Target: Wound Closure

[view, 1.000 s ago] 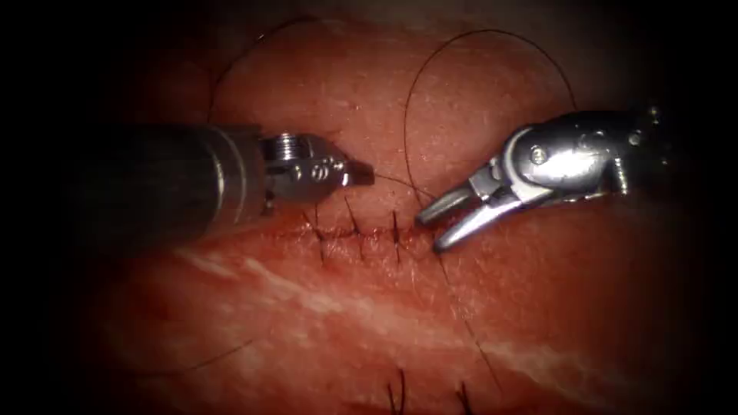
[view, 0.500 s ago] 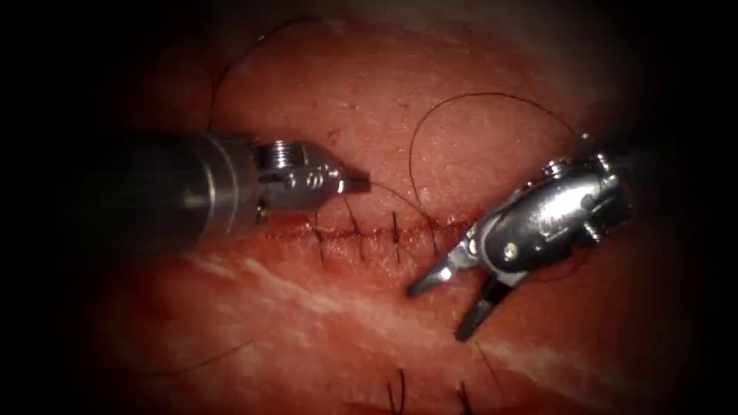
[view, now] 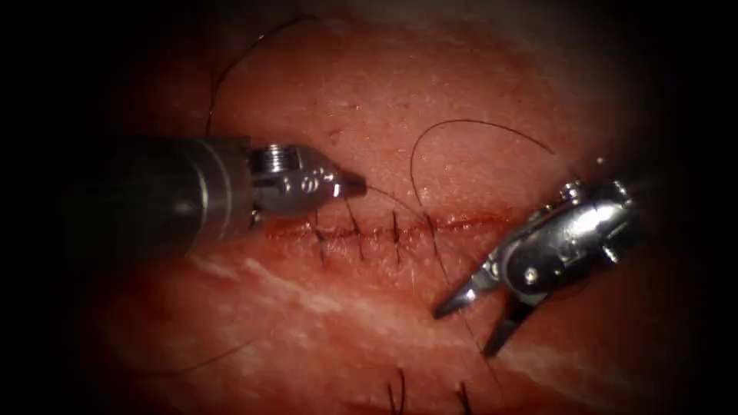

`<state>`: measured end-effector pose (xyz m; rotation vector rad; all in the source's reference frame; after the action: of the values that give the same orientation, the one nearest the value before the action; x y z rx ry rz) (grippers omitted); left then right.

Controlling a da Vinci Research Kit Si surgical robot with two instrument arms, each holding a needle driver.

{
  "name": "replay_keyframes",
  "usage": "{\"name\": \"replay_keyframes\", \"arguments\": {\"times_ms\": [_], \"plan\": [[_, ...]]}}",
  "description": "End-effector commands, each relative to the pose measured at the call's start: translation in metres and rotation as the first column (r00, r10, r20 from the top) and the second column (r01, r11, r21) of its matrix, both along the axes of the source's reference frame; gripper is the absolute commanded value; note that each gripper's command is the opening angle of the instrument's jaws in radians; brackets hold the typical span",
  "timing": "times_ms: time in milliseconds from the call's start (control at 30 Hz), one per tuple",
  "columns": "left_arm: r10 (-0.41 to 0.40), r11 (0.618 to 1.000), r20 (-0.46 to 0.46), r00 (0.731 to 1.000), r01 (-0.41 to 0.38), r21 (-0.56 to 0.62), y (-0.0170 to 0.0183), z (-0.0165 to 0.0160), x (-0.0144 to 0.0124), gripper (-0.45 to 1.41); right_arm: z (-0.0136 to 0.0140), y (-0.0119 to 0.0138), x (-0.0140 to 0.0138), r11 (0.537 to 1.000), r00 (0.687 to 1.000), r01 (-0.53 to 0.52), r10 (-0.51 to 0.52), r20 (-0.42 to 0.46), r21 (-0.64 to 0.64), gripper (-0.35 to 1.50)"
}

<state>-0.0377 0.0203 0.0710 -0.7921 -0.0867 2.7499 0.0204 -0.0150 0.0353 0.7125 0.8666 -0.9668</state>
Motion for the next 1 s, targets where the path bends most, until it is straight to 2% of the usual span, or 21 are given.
{"name": "replay_keyframes", "arguments": {"times_ms": [33,100,467,667,700,767,833,1000], "plan": [[0.001,1.0,0.001,1.0,-0.001,0.002,-0.0003,0.0008,-0.0007,-0.45,0.0011,-0.0014,-0.0002,1.0,1.0,0.009,-0.009,0.005,0.0,0.41],[0.001,1.0,0.001,1.0,-0.001,0.002,-0.0003,0.0008,-0.0006,-0.45,0.0015,-0.0014,-0.0004,1.0,1.0,0.012,-0.012,0.007,-0.004,0.31],[0.0,1.0,0.001,1.0,0.0,0.003,-0.0006,0.0005,-0.0005,-0.45,0.0036,-0.0026,-0.0012,0.997,0.997,0.059,-0.057,0.045,-0.045,0.31],[-0.001,1.0,-0.002,1.0,0.001,0.001,-0.0008,0.0003,-0.0005,-0.45,0.0045,-0.004,-0.0004,0.996,0.997,0.06,-0.057,0.046,-0.059,0.31],[0.0,1.0,-0.002,1.0,0.0,0.001,-0.0008,0.0003,-0.0004,-0.45,0.0045,-0.0041,-0.0004,0.996,0.997,0.06,-0.057,0.046,-0.06,0.27],[0.001,1.0,0.001,1.0,-0.001,0.003,-0.0008,0.0003,-0.0003,-0.45,0.0047,-0.0042,-0.0003,0.996,0.997,0.065,-0.063,0.047,-0.057,0.0],[0.002,1.0,0.001,1.0,-0.002,0.003,-0.0009,0.0003,-0.0003,-0.45,0.0047,-0.0043,-0.0003,0.995,0.994,0.087,-0.084,0.064,-0.055,-0.35],[0.001,1.0,0.0,1.0,-0.001,0.003,-0.0011,0.0001,-0.0002,-0.45,0.0046,-0.0038,0.0001,0.996,0.995,0.077,-0.075,0.06,-0.045,-0.35]]}}
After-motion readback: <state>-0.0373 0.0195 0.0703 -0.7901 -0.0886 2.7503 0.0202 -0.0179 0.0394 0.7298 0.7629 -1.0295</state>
